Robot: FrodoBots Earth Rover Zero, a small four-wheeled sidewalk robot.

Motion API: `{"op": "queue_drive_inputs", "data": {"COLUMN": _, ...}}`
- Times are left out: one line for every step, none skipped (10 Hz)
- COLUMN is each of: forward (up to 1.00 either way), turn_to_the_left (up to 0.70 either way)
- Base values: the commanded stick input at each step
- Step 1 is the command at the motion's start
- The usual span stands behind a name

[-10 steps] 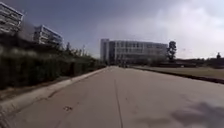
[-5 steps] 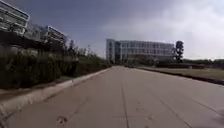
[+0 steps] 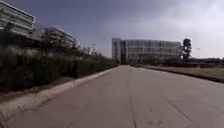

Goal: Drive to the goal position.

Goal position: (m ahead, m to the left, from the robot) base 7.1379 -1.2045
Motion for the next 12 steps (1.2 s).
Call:
{"op": "queue_drive_inputs", "data": {"forward": 0.7, "turn_to_the_left": 0.0}}
{"op": "queue_drive_inputs", "data": {"forward": 0.7, "turn_to_the_left": 0.0}}
{"op": "queue_drive_inputs", "data": {"forward": 0.7, "turn_to_the_left": 0.0}}
{"op": "queue_drive_inputs", "data": {"forward": 0.7, "turn_to_the_left": 0.0}}
{"op": "queue_drive_inputs", "data": {"forward": 0.7, "turn_to_the_left": 0.0}}
{"op": "queue_drive_inputs", "data": {"forward": 0.7, "turn_to_the_left": 0.0}}
{"op": "queue_drive_inputs", "data": {"forward": 0.7, "turn_to_the_left": 0.0}}
{"op": "queue_drive_inputs", "data": {"forward": 0.7, "turn_to_the_left": 0.0}}
{"op": "queue_drive_inputs", "data": {"forward": 0.7, "turn_to_the_left": 0.0}}
{"op": "queue_drive_inputs", "data": {"forward": 0.7, "turn_to_the_left": 0.0}}
{"op": "queue_drive_inputs", "data": {"forward": 0.7, "turn_to_the_left": 0.0}}
{"op": "queue_drive_inputs", "data": {"forward": 0.7, "turn_to_the_left": 0.0}}
